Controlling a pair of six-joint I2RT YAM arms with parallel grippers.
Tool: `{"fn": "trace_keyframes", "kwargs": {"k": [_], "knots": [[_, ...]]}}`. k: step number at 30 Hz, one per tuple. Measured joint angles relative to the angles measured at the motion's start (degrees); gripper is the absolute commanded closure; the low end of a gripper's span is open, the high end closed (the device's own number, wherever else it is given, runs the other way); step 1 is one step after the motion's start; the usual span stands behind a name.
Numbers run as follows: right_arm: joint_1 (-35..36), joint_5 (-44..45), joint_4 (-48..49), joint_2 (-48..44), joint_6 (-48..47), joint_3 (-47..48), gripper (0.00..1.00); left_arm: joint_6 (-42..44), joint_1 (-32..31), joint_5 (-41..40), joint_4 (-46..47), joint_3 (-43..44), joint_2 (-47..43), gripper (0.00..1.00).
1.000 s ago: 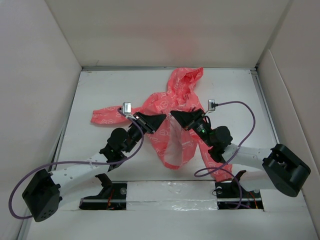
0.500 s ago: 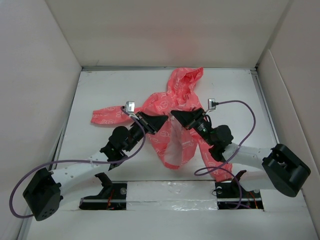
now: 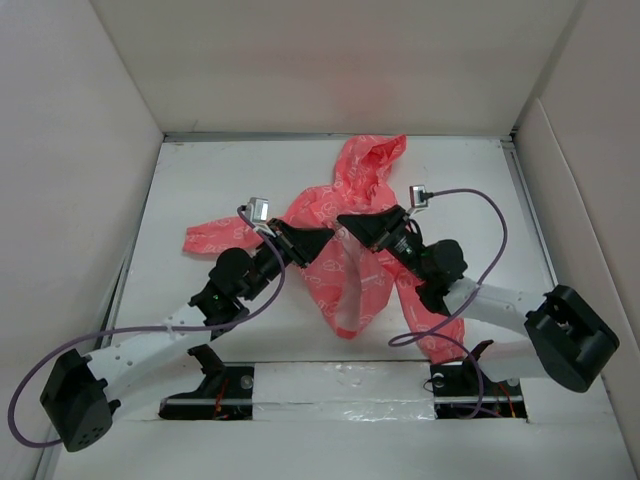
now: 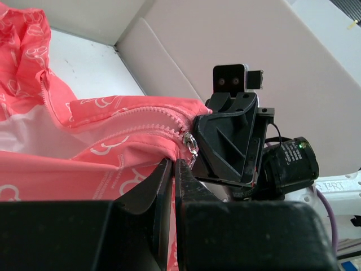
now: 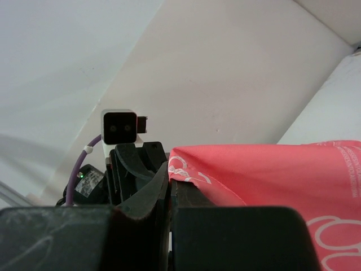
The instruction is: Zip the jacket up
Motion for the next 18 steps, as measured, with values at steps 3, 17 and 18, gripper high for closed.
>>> {"fn": "trace_keyframes", "kwargs": {"k": [3,17,18], "knots": [[-0.39,-1.14,-2.45,-0.33,0.0,1.97,1.0,1.66,0.0,0.02,-2.54,1.42,-0.81,1.0],[-2.78,-8.0,-26.1,0.17,-2.62,11.34,1.0,7.34,0.28,-1.68,-15.23,3.67,-2.97,1.0],[-2.89,-8.61,-26.32,0.72,-2.6,11.56,1.0,7.37,0.35,-1.84,-16.0,3.65,-3.32,1.0]]}}
